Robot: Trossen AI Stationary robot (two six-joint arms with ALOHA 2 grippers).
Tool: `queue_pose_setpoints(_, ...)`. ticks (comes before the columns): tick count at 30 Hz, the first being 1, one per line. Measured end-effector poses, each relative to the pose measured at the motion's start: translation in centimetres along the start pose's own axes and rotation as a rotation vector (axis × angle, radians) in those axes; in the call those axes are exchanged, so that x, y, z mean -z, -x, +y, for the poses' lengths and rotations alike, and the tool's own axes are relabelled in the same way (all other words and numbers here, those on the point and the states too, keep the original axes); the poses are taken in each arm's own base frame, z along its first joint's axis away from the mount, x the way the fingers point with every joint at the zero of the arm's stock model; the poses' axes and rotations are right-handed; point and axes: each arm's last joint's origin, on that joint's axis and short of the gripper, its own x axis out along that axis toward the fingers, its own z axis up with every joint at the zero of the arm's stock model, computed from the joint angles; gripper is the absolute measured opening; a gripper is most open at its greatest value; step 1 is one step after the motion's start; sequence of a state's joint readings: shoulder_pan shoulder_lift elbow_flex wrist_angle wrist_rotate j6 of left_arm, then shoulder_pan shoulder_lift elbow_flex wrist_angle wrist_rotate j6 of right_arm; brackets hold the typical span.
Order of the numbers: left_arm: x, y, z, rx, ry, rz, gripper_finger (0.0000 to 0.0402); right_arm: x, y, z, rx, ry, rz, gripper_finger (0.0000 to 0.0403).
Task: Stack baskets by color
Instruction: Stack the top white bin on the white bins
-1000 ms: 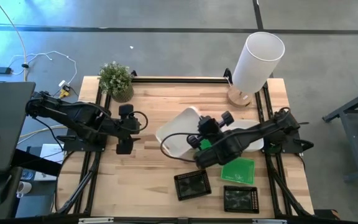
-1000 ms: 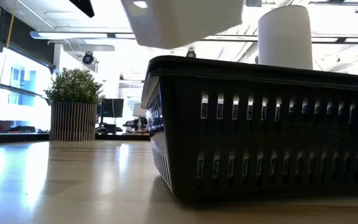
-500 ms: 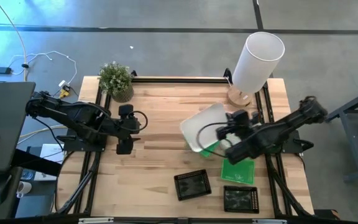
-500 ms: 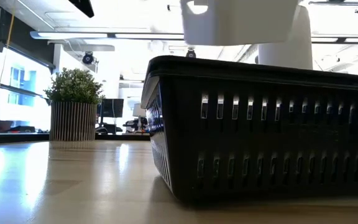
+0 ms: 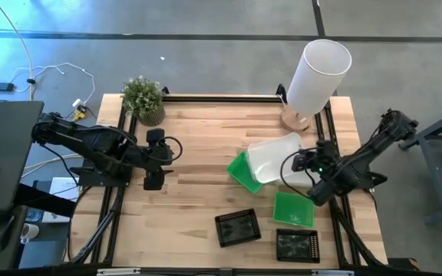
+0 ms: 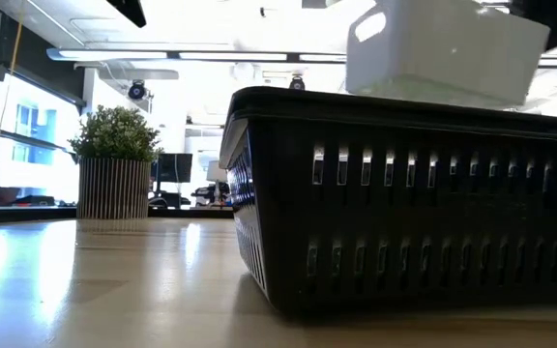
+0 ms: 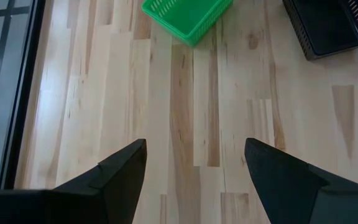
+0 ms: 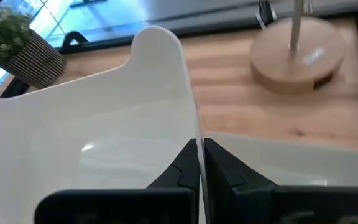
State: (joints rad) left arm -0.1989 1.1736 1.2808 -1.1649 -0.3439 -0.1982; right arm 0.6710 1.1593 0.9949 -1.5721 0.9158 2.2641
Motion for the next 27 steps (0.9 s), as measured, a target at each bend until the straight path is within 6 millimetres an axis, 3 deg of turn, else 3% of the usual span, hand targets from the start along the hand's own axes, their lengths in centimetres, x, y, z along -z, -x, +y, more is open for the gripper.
queue_pose_setpoints(15,0.0,0.0,0.0,-0.005,-0.026,-0.001,0.0257,-0.4,-0.9,-0.7,0.102,-0.034,0.059,0.0)
queue_pose_setpoints(27,0.0,0.0,0.0,-0.008,-0.026,-0.001,0.0259,-2.9,-1.1,-1.9,0.13,-0.02,0.128,0.0)
